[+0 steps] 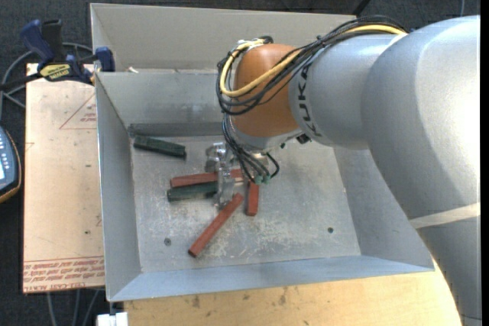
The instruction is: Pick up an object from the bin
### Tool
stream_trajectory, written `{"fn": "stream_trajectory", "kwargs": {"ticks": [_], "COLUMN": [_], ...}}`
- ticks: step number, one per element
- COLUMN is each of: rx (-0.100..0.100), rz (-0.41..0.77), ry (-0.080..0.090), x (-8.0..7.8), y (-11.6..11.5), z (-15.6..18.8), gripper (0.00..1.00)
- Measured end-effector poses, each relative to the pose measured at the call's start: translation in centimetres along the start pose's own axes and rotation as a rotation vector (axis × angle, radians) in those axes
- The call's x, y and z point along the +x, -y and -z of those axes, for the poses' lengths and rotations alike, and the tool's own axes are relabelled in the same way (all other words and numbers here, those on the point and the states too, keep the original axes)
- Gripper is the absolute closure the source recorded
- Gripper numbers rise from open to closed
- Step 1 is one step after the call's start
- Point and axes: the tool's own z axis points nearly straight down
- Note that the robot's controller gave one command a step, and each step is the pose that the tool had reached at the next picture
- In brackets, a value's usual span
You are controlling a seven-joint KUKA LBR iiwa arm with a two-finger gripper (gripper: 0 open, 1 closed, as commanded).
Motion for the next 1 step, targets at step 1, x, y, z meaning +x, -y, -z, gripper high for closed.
{"fn": "stream_trajectory", "kwargs": {"ticks": [1], "rx": [0.004], "rz": [0.001], "ry": [0.000], "x": [-0.30], "y": [-0.08], "z": [6.16], "gripper": [1.00]}}
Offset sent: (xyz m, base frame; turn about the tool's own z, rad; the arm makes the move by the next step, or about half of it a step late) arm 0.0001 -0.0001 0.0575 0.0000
